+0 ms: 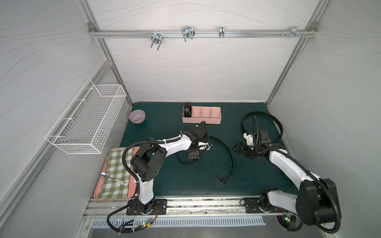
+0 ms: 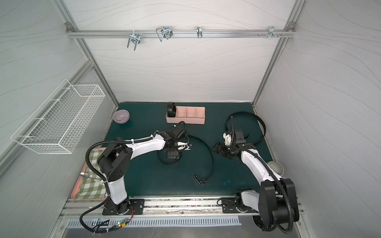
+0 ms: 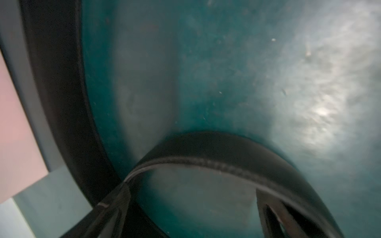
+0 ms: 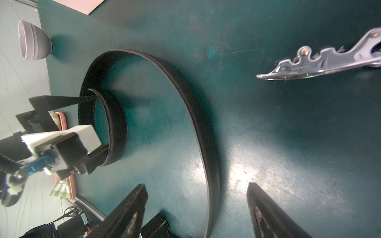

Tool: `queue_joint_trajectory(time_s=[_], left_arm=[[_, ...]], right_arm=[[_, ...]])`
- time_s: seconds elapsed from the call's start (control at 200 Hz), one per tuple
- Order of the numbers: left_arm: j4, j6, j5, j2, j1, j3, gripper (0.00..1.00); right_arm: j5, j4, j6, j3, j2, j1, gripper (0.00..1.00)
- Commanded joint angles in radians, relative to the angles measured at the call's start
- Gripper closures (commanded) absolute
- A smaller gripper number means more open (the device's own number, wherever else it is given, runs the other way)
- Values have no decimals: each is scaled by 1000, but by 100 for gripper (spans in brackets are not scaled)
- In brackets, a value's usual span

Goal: Place the belts into the storage roll
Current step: Roll the belt at the center of the board.

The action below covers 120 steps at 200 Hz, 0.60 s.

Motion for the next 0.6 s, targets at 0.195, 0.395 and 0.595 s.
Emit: queue_joint_trajectory(time_s=[0.195,0.395,0.595], left_arm=[[-51,-4,171,114,-1,104,45],[-36,-54,171,117,-1,65,75],[-9,-140,139,82,0,21,92]], right_arm=[[-55,53,7,-4,57,-6,20],[-62,63,6,10,83,-5,20],[6,71,7,47,129,69,19]])
